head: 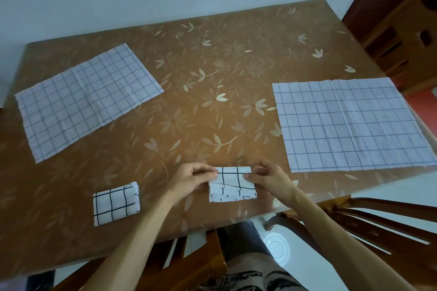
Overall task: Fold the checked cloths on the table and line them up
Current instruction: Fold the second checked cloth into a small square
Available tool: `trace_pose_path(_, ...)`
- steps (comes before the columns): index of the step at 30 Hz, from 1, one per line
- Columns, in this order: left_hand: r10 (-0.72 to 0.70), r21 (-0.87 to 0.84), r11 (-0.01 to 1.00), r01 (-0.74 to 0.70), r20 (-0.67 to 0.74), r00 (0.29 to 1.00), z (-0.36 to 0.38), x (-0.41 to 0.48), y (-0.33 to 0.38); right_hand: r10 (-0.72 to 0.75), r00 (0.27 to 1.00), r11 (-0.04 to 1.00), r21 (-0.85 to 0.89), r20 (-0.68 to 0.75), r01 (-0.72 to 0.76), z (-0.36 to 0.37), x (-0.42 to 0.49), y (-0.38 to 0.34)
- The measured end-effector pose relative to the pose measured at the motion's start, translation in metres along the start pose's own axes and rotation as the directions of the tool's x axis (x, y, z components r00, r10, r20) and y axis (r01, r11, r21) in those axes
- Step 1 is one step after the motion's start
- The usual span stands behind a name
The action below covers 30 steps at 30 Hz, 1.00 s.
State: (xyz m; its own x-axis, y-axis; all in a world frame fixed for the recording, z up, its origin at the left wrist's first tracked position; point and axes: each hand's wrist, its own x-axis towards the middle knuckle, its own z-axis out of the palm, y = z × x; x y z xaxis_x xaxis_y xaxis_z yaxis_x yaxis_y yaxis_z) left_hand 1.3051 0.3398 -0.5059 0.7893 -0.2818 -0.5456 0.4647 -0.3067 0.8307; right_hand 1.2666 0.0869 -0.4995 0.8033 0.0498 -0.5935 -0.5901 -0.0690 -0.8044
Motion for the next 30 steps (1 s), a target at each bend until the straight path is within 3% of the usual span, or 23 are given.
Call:
trace_pose_path(6,0.178,0.258,0.957,-0.132,-0.167,0.970,0.023,0.012,-0.016,-0.058,0.984,0.975,-0.222,-0.169,0.020,0.007,0.027,0.010)
trace_pose_path(7,0.256,0.402,0.902,-0.160,-0.198,0.946,0.026,0.014,-0.018,-0.063,0.979,0.968,-0.251,-0.191,0.014,0.008,0.033,0.011)
trace_pose_path(9,0.447,0.689,0.694,-0.211,-0.183,0.875,0.031,0.018,-0.023,-0.075,0.974,0.956,-0.294,-0.215,0.009,0.011,0.042,0.011)
trace_pose_path(11,0.571,0.814,0.513,-0.272,-0.087,0.816,0.038,0.022,-0.024,-0.090,0.978,0.940,-0.341,-0.188,0.021,0.015,0.049,0.013)
trace_pose_path(15,0.548,0.909,0.217,-0.356,0.188,0.815,0.057,0.035,-0.041,-0.181,0.971,0.897,-0.431,-0.157,0.098,0.025,0.054,0.022)
trace_pose_path(17,0.483,0.913,0.204,-0.352,0.219,0.848,0.059,0.039,-0.054,-0.330,0.929,0.797,-0.577,-0.169,0.179,0.032,0.052,0.033)
trace_pose_path(18,0.460,0.921,0.193,-0.338,0.219,0.860,0.059,0.039,-0.059,-0.432,0.889,0.684,-0.698,-0.152,0.213,0.037,0.051,0.040)
trace_pose_path(20,0.425,0.945,0.143,-0.294,0.210,0.881,0.060,0.036,-0.068,-0.575,0.817,0.449,-0.853,-0.049,0.265,0.044,0.048,0.053)
trace_pose_path(22,0.409,0.959,0.111,-0.262,0.196,0.891,0.062,0.034,-0.074,-0.583,0.805,0.319,-0.880,0.110,0.351,0.049,0.044,0.065)
trace_pose_path(25,0.373,0.960,0.132,-0.247,0.183,0.910,0.061,0.033,-0.074,-0.497,0.836,0.239,-0.889,0.233,0.390,0.047,0.041,0.080)
trace_pose_path(30,0.335,0.963,0.167,-0.212,0.146,0.931,0.059,0.030,-0.075,-0.428,0.878,0.173,-0.934,0.214,0.311,0.038,0.038,0.074)
